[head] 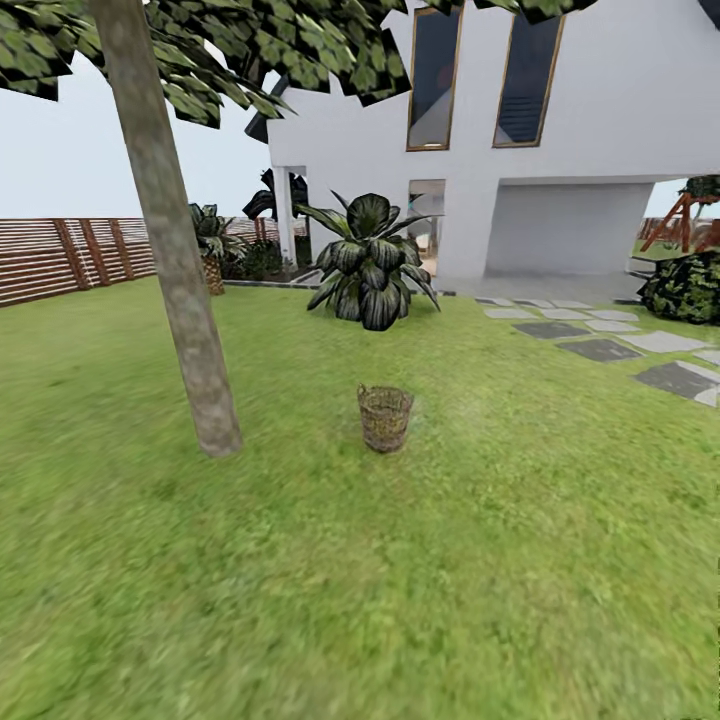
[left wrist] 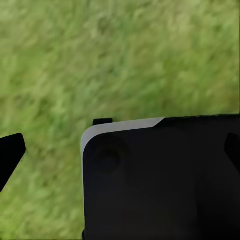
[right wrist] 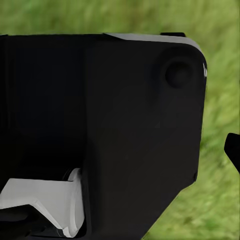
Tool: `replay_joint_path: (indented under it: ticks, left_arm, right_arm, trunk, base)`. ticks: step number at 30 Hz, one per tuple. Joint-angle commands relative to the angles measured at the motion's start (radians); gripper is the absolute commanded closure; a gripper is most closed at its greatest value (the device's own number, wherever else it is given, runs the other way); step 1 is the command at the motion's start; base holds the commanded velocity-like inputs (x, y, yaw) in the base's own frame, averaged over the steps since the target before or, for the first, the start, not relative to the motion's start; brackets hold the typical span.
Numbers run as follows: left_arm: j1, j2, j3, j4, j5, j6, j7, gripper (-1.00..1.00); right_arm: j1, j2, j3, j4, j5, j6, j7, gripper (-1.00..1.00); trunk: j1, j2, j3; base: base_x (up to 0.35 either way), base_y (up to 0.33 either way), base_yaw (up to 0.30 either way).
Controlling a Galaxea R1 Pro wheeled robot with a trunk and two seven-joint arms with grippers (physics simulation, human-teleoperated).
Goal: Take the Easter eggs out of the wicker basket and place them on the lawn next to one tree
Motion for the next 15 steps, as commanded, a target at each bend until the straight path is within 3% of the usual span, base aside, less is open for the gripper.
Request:
replay_joint_path:
  ticks: [1,15]
  left_arm:
    - [-0.001,0.000,-0.002,0.000,-0.001,-0.003,-0.002,-1.00]
    - [-0.001,0.000,-0.002,0.001,-0.002,-0.003,-0.002,-1.00]
  right_arm:
    - [0.000,0.000,-0.001,-0.001,0.000,-0.002,0.000,-1.00]
    - [0.000,0.000,-0.001,-0.001,0.000,-0.002,0.000,-1.00]
  trunk:
    - [0.001,-0.001,-0.001]
    - [0.001,-0.001,-0.001]
  base:
    - [0.261,0.196,-0.242]
    - [0.261,0.196,-0.265]
